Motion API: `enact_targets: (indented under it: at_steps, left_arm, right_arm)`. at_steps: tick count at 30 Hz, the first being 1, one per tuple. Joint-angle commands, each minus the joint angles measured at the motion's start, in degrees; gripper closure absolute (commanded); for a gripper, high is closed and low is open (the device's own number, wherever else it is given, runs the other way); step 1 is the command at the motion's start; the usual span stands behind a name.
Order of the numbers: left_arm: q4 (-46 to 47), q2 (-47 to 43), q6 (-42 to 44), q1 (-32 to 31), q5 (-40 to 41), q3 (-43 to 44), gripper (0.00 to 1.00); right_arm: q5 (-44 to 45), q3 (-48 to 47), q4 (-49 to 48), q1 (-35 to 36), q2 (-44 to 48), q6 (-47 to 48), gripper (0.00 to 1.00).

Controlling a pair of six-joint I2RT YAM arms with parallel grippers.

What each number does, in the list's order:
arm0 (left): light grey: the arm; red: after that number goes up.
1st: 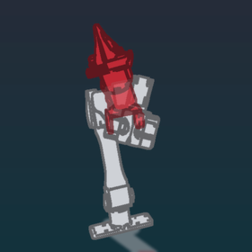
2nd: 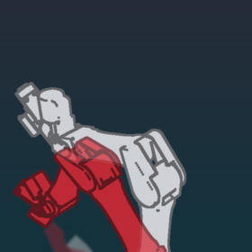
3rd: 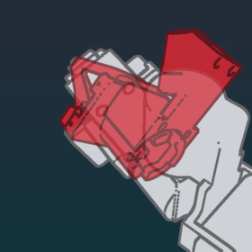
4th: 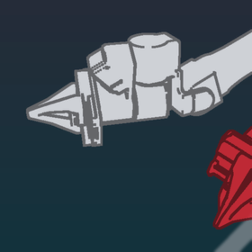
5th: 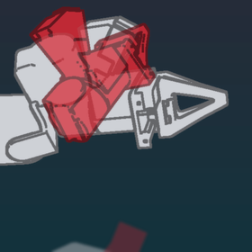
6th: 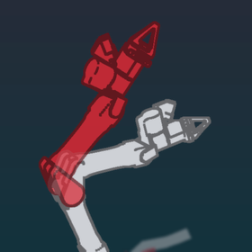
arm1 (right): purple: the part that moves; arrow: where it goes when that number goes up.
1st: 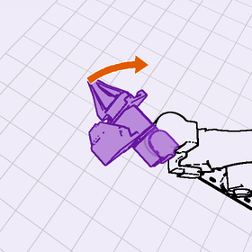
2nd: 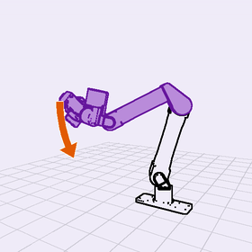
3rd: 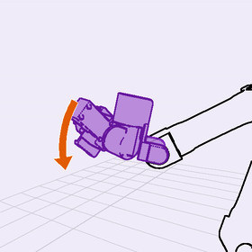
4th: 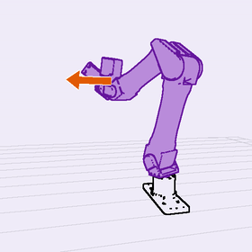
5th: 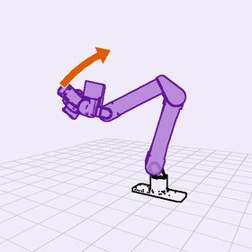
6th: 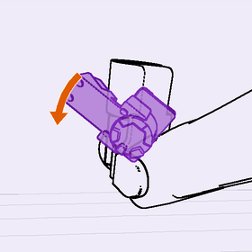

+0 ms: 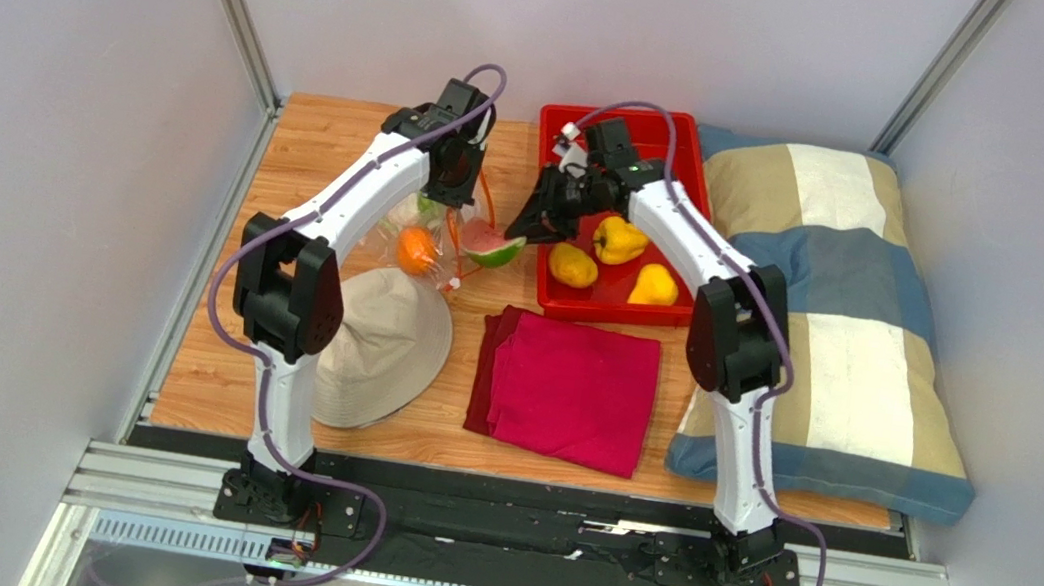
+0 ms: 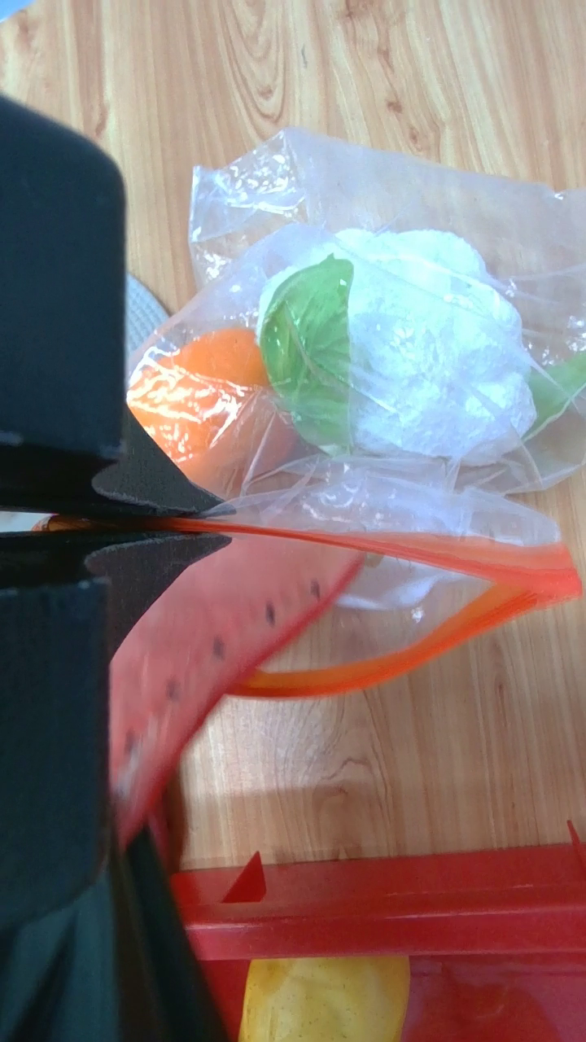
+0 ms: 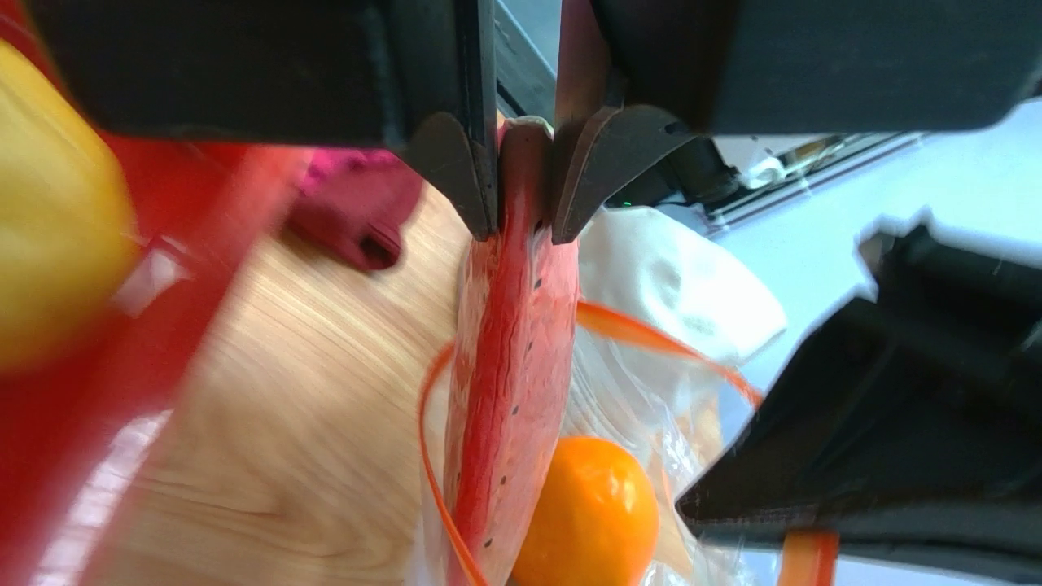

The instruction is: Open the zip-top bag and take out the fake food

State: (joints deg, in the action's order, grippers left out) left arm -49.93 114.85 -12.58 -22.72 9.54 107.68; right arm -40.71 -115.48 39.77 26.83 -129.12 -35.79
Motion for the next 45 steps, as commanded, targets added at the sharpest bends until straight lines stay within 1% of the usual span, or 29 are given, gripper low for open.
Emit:
enact_targets:
  at_steps: [1, 3, 4, 6, 9, 10, 11, 13, 14, 16, 17, 19, 20, 21, 24, 26, 29, 30, 31, 32, 33, 34, 37, 39, 45]
  left_arm:
    - [1.1, -4.3, 1.9, 0.5, -5.6, 2.4, 1.0]
    - [1.1, -4.1, 1.1, 0.7, -7.0, 2.3, 1.0]
    - [1.2, -4.1, 0.7, 0.9, -7.8, 2.0, 1.0]
    - [1.4, -3.9, 0.0, 1.3, -9.2, 1.9, 1.0]
    - [1.4, -3.9, -0.4, 1.5, -11.6, 2.0, 1.0]
    - [1.5, -3.9, -0.4, 1.6, -12.2, 2.2, 1.0]
    - [1.6, -3.8, -0.4, 1.7, -12.7, 2.2, 1.0]
    - [1.6, -3.8, -1.0, 1.8, -14.4, 2.3, 1.0]
    - [1.7, -3.8, -1.0, 1.8, -14.9, 2.4, 1.0]
    - [1.7, -3.8, -1.5, 1.8, -16.1, 2.4, 1.0]
    - [1.7, -3.8, -1.6, 1.9, -16.4, 2.4, 1.0]
    - [1.9, -3.9, -1.6, 1.8, -17.0, 2.4, 1.0]
    - [1.9, -4.1, -1.7, 1.8, -17.0, 2.4, 1.0]
    - [2.0, -4.2, -1.7, 1.8, -17.4, 2.4, 1.0]
    - [2.3, -4.3, -1.7, 1.8, -17.9, 2.2, 1.0]
    - [2.4, -4.3, -1.7, 1.8, -17.9, 2.3, 1.0]
    - [2.3, -4.3, -1.6, 1.9, -17.5, 2.4, 1.0]
    - [2.3, -4.3, -1.7, 2.0, -17.5, 2.4, 1.0]
    - [2.2, -4.3, -1.7, 2.0, -17.5, 2.6, 1.0]
    - [2.1, -4.5, -1.7, 2.0, -17.5, 2.7, 1.0]
    - [2.2, -4.5, -1.8, 2.0, -17.5, 2.8, 1.0]
    - [2.2, -4.7, -1.8, 2.0, -17.5, 2.9, 1.0]
    - [2.1, -5.0, -1.8, 2.0, -17.5, 2.9, 1.0]
    - [2.0, -5.1, -2.1, 2.0, -17.5, 2.8, 1.0]
    - [1.7, -5.3, -2.2, 2.0, -17.5, 3.1, 1.0]
  right_arm:
    - [3.1, 1.1, 6.5, -5.7, 10.9, 10.4, 1.0]
    - [2.9, 2.5, 7.3, -7.6, 13.6, 11.7, 1.0]
    - [2.8, 3.4, 7.3, -9.6, 14.5, 12.0, 1.0]
    - [4.8, 6.3, 7.3, -11.6, 15.5, 12.8, 1.0]
    - [7.0, 7.7, 7.3, -15.4, 15.2, 13.8, 1.0]
    - [7.8, 7.5, 7.2, -16.6, 14.2, 14.2, 0.96]
    - [8.3, 7.1, 7.3, -17.1, 13.4, 14.4, 0.88]
    - [9.7, 5.3, 8.4, -18.1, 11.7, 15.0, 0.78]
    - [10.3, 4.4, 9.1, -18.3, 10.0, 15.4, 0.64]
    - [13.1, 0.5, 12.8, -18.4, 8.5, 17.4, 0.5]
    - [14.3, -0.6, 13.8, -18.3, 7.9, 17.9, 0.37]
    - [16.8, -1.5, 14.8, -18.0, 8.6, 19.2, 0.3]
    - [17.6, -1.8, 14.8, -17.9, 9.1, 19.4, 0.24]
    - [18.6, -2.0, 14.9, -17.6, 10.2, 19.7, 0.23]
    - [18.4, -2.3, 13.3, -15.3, 11.9, 20.3, 0.23]
    - [17.8, -2.3, 11.4, -12.3, 12.2, 21.1, 0.23]
    - [13.4, -1.2, 6.2, -7.9, 11.6, 19.8, 0.27]
    - [10.7, -1.2, 5.0, -6.9, 10.9, 19.4, 0.28]
    - [9.6, -1.0, 2.0, -4.9, 9.9, 19.4, 0.3]
    - [8.4, -0.9, 0.6, -4.0, 9.0, 19.0, 0.34]
    - [5.7, -0.9, -1.0, -3.1, 8.3, 18.6, 0.37]
    - [4.3, -0.9, -3.8, -1.7, 6.6, 18.1, 0.46]
    - [0.3, -0.4, -10.8, 0.3, 4.2, 15.8, 0.6]
    - [-1.5, -0.5, -14.3, 1.7, 3.0, 15.3, 0.62]
    - [-3.6, -1.0, -19.8, 3.0, -1.3, 13.9, 0.61]
